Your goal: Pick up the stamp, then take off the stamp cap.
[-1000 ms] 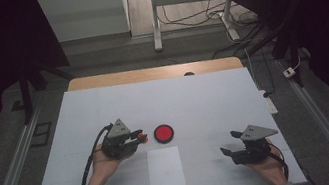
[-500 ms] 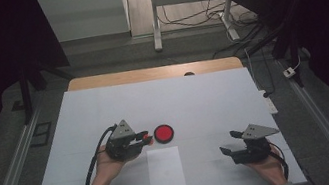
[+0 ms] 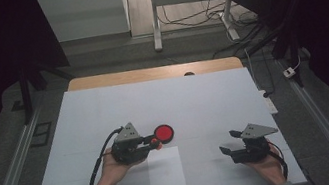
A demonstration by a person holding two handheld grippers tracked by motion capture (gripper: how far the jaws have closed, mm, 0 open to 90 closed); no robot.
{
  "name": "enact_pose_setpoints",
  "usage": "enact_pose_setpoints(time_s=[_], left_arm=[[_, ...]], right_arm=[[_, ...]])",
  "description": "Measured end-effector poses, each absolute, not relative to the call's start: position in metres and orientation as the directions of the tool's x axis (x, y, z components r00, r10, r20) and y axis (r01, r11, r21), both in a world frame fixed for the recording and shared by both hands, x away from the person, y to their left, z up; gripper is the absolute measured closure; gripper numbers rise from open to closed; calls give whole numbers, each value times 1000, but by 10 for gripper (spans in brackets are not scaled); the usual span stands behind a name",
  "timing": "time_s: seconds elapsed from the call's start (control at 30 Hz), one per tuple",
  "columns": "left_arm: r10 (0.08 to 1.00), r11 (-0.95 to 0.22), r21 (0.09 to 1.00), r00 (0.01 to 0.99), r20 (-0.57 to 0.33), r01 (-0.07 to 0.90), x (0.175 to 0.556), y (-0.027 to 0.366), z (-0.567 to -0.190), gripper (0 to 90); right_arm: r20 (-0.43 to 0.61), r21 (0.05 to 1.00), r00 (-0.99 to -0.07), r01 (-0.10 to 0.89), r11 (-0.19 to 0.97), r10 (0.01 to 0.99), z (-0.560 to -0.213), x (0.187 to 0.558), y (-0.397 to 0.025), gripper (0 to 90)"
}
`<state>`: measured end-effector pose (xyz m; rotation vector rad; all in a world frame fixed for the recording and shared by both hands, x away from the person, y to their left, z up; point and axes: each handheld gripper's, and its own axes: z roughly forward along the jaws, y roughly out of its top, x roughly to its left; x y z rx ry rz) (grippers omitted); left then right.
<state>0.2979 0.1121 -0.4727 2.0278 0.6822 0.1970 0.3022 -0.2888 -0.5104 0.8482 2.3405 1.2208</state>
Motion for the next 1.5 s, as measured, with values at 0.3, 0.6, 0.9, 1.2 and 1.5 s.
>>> enact_pose_setpoints(time_s=[0.3, 0.6, 0.9, 1.2, 1.5], left_arm=[[522, -402, 833, 843, -133, 381, 292, 100, -475, 717], [523, -407, 831, 842, -128, 379, 292, 99, -475, 716], [521, -408, 832, 844, -125, 375, 292, 99, -475, 717], [526, -405, 830, 841, -131, 383, 291, 101, -475, 717], [536, -399, 831, 834, -131, 387, 293, 104, -476, 717]], right_arm=[[-60, 827, -755, 329, 456, 653, -509, 301, -285, 268], [-61, 826, -754, 330, 458, 654, -509, 300, -286, 268], [-57, 829, -760, 325, 455, 647, -509, 300, -283, 271], [-53, 834, -768, 317, 451, 638, -509, 302, -276, 273], [-52, 846, -777, 299, 442, 627, -508, 299, -264, 281]])
